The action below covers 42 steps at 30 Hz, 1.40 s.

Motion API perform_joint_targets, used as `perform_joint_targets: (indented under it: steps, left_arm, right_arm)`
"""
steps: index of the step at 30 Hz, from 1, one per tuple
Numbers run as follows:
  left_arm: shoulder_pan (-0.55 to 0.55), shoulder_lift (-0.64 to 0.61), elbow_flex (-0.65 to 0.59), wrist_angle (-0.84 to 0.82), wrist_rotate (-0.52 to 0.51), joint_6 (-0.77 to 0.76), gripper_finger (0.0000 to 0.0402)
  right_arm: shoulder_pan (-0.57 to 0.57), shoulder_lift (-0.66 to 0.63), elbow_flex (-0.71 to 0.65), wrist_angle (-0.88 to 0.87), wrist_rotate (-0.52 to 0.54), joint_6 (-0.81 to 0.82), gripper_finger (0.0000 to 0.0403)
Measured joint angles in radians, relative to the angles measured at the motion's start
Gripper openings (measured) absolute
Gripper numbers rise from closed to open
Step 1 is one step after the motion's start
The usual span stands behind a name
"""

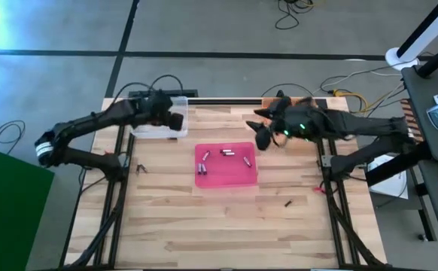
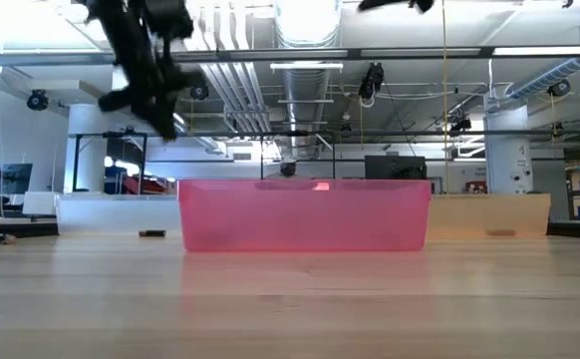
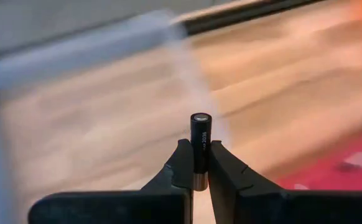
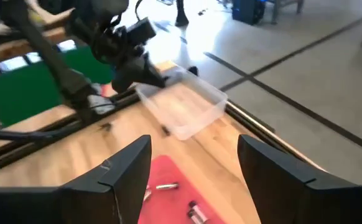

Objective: Sort batteries
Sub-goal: Put the black battery into the transparent bin

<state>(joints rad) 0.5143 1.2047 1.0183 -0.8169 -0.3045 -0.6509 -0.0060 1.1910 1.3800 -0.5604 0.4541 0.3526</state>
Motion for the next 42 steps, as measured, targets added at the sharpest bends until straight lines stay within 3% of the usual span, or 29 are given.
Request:
perform_joint_targets:
  steps: [5, 13, 24, 28, 32, 38, 42]
  left_arm:
    - [0.192, 0.124, 0.0, -0.015, 0.11, 0.01, 0.0005]
    - [0.352, 0.299, 0.0, -0.018, 0.133, 0.037, 0.0019]
    - [0.362, 0.344, 0.0, 0.004, 0.129, 0.047, 0.0169]
    - [0.276, 0.239, -0.002, -0.001, 0.049, 0.011, 0.0224]
    - [0.085, 0.075, -0.04, 0.003, -0.123, -0.091, 0.026]
    - [-0.299, -0.107, -0.191, 0.002, -0.407, -0.392, 0.0273]
    - [-0.424, -0.127, -0.317, -0.003, -0.437, -0.611, 0.0273]
  right_arm:
    - [-0.142, 0.062, 0.018, 0.037, -0.181, -0.098, 0.0251]
    - [-0.252, 0.09, 0.111, 0.033, -0.199, -0.308, 0.0278]
    - [-0.329, 0.086, 0.156, -0.047, -0.196, -0.417, 0.0302]
    - [-0.329, 0.082, 0.156, -0.048, -0.196, -0.417, 0.031]
    - [-0.328, 0.079, 0.156, -0.026, -0.197, -0.419, 0.0318]
    - [-0.326, 0.085, 0.156, 0.05, -0.228, -0.41, 0.0322]
    - [-0.326, 0.094, 0.156, 0.085, -0.249, -0.303, 0.0317]
